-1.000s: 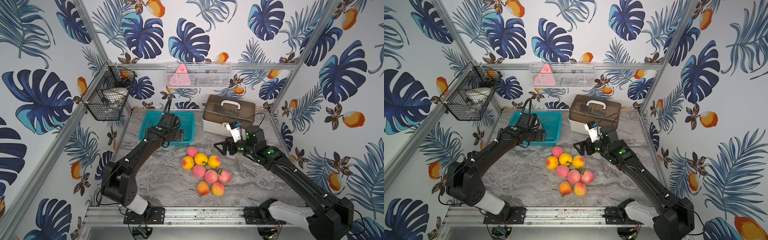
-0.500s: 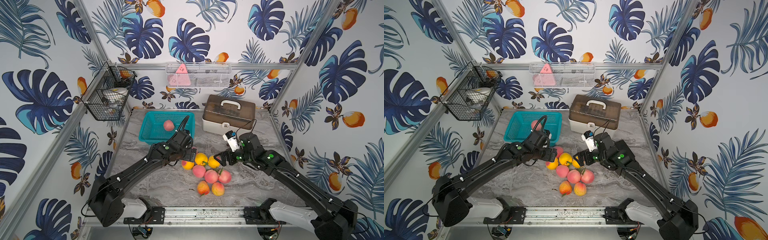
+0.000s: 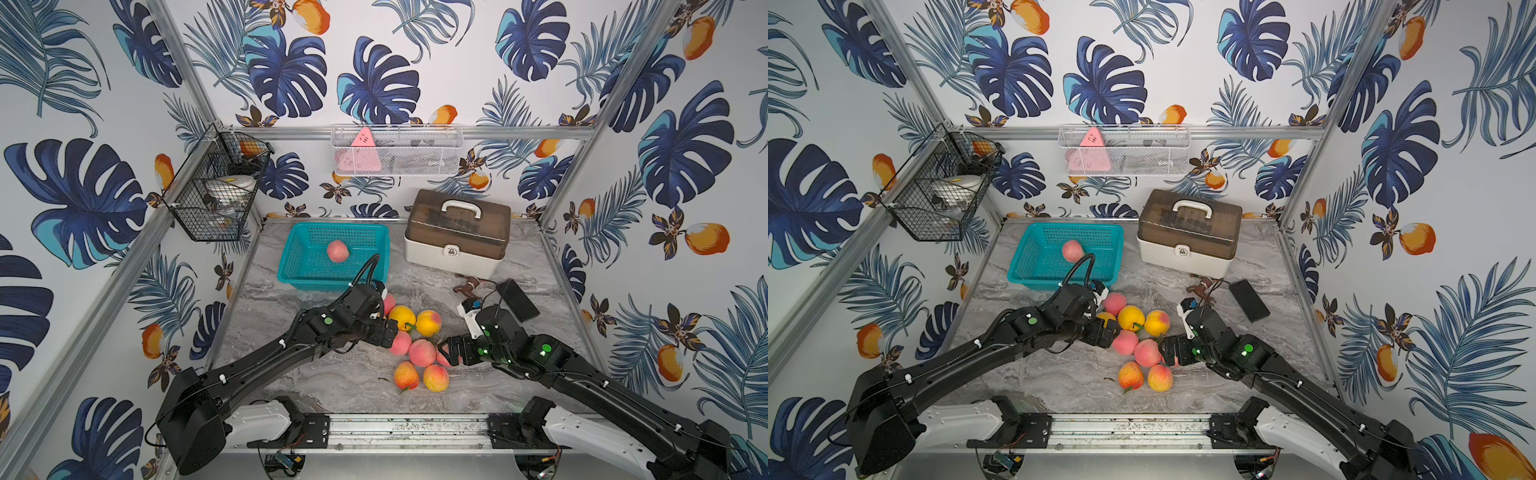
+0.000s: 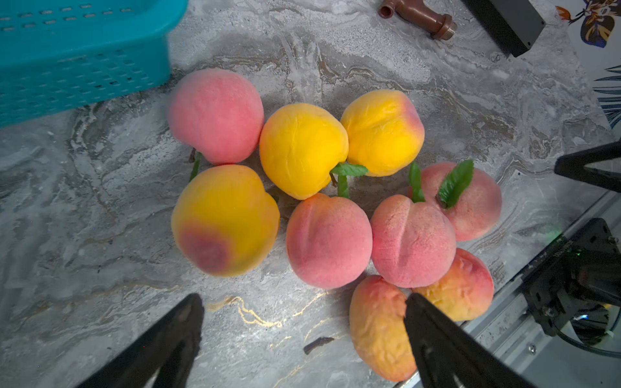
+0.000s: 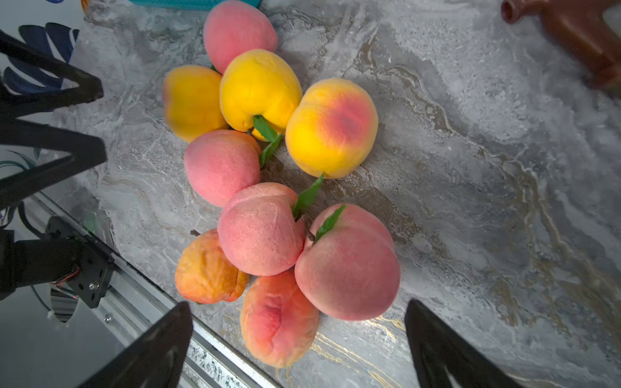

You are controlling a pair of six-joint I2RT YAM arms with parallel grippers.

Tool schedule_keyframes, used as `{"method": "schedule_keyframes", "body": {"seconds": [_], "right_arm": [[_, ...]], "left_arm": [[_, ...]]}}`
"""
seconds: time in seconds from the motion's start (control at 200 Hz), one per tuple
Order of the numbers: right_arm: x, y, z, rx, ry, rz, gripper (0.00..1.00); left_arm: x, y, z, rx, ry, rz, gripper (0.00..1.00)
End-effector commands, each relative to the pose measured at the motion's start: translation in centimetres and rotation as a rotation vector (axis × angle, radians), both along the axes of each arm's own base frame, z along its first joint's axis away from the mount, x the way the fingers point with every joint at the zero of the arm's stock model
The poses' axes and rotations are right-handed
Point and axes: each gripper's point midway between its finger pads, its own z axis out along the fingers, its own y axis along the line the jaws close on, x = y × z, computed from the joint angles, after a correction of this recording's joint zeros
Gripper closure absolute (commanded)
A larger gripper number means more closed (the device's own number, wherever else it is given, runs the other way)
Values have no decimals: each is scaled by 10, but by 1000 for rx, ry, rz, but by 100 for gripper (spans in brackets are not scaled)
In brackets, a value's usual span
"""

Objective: Put the peaches into the basket
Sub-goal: Pick up the peach from the center of the board.

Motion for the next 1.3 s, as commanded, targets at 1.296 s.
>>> {"method": "schedule_keyframes", "body": {"seconds": [1.296], "right_arm": [[13, -11, -73, -93, 36, -112, 7]], "left_arm": [[-29, -51, 26, -285, -31, -196, 3]]}}
